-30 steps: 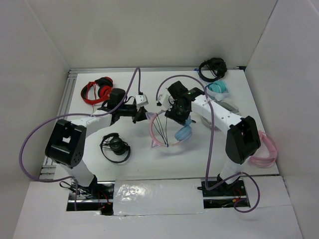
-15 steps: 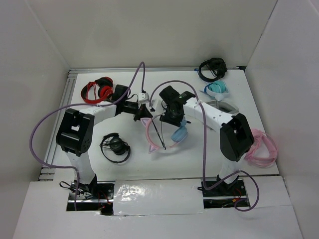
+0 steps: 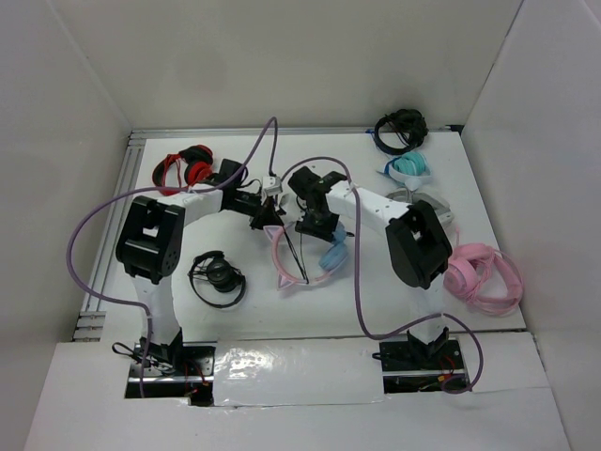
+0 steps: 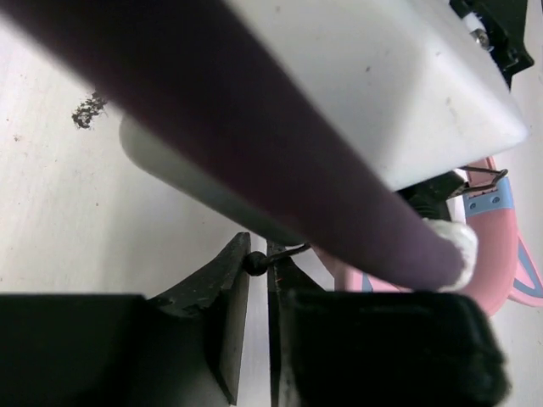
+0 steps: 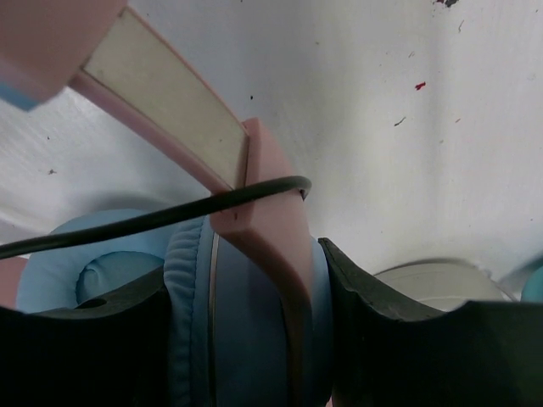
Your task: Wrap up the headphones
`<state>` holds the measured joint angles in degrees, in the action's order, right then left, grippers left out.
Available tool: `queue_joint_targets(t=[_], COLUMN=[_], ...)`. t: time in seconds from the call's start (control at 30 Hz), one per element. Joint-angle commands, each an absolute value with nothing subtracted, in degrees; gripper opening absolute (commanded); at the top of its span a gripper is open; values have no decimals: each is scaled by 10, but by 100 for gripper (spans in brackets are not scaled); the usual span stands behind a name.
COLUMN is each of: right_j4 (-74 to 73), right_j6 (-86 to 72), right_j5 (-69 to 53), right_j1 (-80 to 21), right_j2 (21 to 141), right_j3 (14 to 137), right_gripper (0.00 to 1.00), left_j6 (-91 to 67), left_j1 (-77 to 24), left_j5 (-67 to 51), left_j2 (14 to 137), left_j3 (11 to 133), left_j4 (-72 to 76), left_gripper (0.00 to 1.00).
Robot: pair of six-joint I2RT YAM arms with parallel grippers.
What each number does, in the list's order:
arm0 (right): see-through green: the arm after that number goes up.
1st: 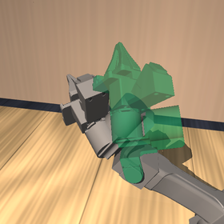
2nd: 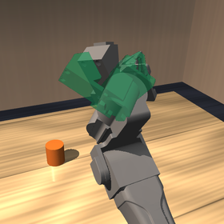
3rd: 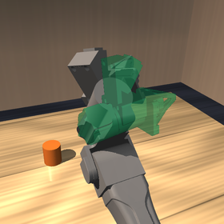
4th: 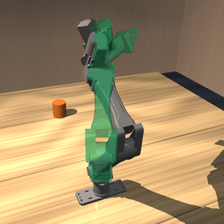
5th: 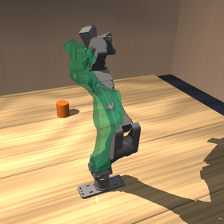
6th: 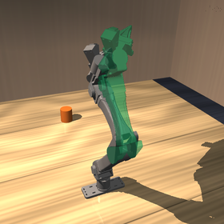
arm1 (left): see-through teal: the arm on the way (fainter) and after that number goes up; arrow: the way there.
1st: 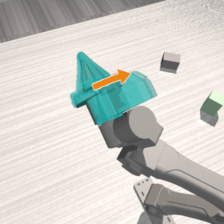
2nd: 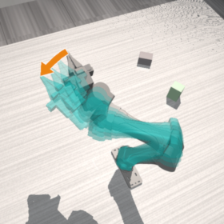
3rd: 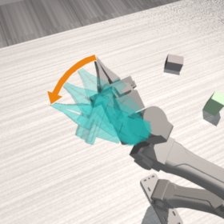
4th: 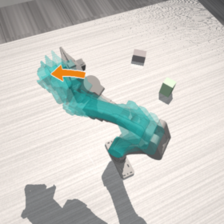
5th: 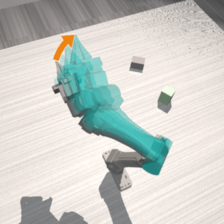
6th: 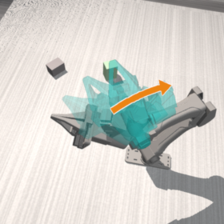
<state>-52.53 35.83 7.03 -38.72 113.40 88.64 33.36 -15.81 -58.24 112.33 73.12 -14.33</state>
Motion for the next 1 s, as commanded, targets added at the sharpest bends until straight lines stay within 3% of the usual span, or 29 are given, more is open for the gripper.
queue_joint_targets(t=[0.0, 0.1, 0.17, 0.2, 0.23, 0.47, 0.63, 0.7, 0.73, 0.8, 0.97], right_j4=[-624, -620, -625, -628, -628, -634, -631, -633, -633, -634, -621], right_j6=[378, 376, 374, 374, 371, 360, 342, 334, 332, 329, 329], right_j5=[78, 90, 88, 88, 91, 99, 124, 129, 135, 138, 130], right_j1=[-408, -411, -411, -412, -413, -415, -419, -420, -422, -424, -427], right_j2=[1141, 1137, 1143, 1145, 1149, 1160, 1164, 1166, 1167, 1167, 1153], right_j3=[894, 886, 895, 896, 896, 904, 904, 904, 904, 903, 900], right_gripper=[0, 0, 0, 0, 0, 1, 9, 17, 30, 45, 52], left_j6=[359, 354, 350, 353, 350, 319, 277, 259, 254, 248, 245], left_j1=[-147, -147, -147, -147, -147, -142, -118, -109, -108, -107, -107], left_j5=[-607, -593, -588, -586, -582, -547, -552, -551, -548, -543, -549], left_j2=[1132, 1139, 1141, 1139, 1139, 1127, 1107, 1099, 1092, 1084, 1057], left_j3=[777, 784, 787, 789, 788, 779, 772, 766, 765, 764, 750], left_j4=[-134, -140, -143, -148, -147, -113, -80, -69, -62, -62, -53], left_gripper=[26, 33, 46, 93, 99, 99, 99, 99, 99, 99, 99])
